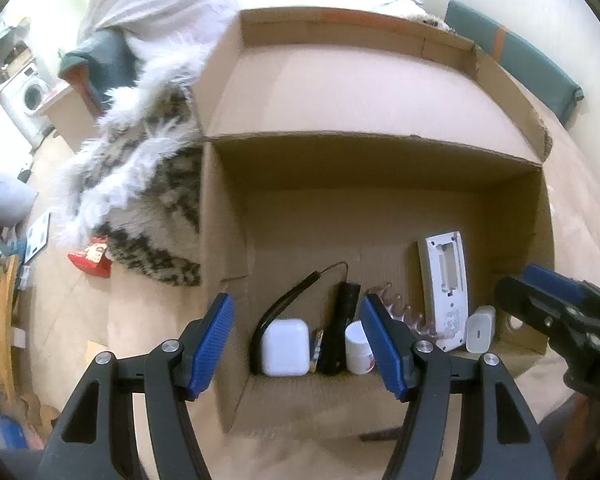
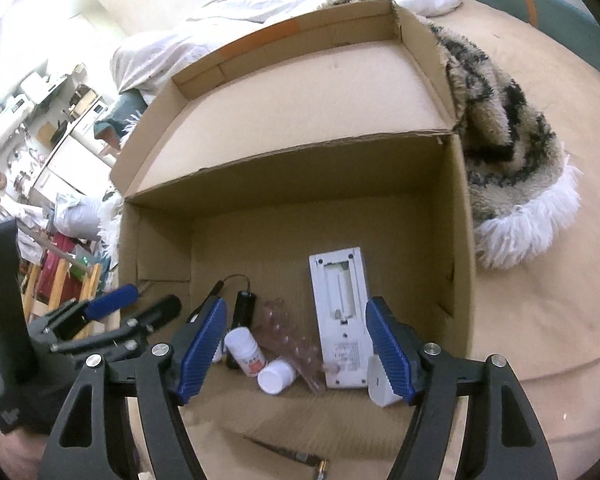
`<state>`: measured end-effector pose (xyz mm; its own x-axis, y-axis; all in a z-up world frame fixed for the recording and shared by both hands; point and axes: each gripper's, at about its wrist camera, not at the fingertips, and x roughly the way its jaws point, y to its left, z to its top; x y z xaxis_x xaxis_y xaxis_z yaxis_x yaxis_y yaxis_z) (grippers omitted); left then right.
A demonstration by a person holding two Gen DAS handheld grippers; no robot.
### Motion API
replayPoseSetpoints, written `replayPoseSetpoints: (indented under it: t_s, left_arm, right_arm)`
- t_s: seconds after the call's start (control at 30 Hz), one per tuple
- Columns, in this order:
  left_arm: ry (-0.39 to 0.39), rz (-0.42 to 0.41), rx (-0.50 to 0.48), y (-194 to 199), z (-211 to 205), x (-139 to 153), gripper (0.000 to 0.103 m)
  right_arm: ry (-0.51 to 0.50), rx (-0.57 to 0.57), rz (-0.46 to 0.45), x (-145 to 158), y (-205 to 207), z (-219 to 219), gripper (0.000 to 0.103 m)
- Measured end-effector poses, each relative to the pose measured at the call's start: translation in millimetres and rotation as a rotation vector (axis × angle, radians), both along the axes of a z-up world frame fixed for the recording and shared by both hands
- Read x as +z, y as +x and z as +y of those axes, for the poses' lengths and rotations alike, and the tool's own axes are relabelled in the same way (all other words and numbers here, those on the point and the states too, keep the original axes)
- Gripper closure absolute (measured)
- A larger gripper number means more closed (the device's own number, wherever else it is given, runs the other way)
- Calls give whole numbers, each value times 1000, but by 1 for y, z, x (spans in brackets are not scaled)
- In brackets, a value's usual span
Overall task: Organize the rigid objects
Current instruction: 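Withdraw both tools from the box toward the remaining items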
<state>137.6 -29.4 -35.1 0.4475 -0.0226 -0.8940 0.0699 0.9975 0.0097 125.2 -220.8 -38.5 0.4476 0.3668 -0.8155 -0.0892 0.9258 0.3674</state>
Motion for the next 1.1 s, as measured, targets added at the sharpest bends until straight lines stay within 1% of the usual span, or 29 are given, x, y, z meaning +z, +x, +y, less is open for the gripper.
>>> replayPoseSetpoints:
  t_s: [0.13, 0.2, 0.3, 0.47, 0.6, 0.67, 0.73, 0.8, 0.83, 0.9, 0.93, 0.97, 1.1]
  left_arm:
    - [-27, 24, 29, -14, 10, 6, 40]
    - [-38, 20, 42, -22, 16, 7, 40]
    - [-11, 1, 57, -40, 20, 10, 40]
    - [-49, 20, 82, -68, 30, 8, 40]
    - [-61, 39, 89, -85, 32, 0, 40]
    - [-67, 57, 93, -89, 32, -6, 40]
    - [-74, 87, 99, -91, 33, -14, 40]
    - [-82, 105, 108, -91, 34, -19, 40]
    - [-85, 107, 112, -91, 35, -19, 40]
    - [-93, 108, 115, -90, 35, -19, 40]
    - [-94, 108, 115, -90, 35, -19, 40]
    - [-96, 109, 115, -89, 35, -18, 40]
    - [-101, 128, 104, -89, 31, -22, 40]
  right_arm:
    - [-3, 3, -14, 7, -17, -4, 27]
    - [5, 3, -15, 11, -27, -7, 27]
    - [13, -11, -18, 15, -43, -12, 27]
    - [39, -26, 31, 7, -68, -18, 27]
    - [40, -7, 110, -10, -85, -14, 27]
    - [40, 5, 180, -24, -91, -11, 27]
    - [34, 36, 277, -45, -95, -3, 27]
    - [-10, 93, 346, -61, -98, 9, 27]
    - [-22, 110, 363, -67, -98, 14, 28]
    - [-21, 127, 406, -79, -95, 20, 43]
    - [-22, 130, 434, -85, -93, 23, 58]
    - [-29, 131, 452, -90, -91, 24, 64]
    - [-121, 139, 473, -105, -85, 36, 64]
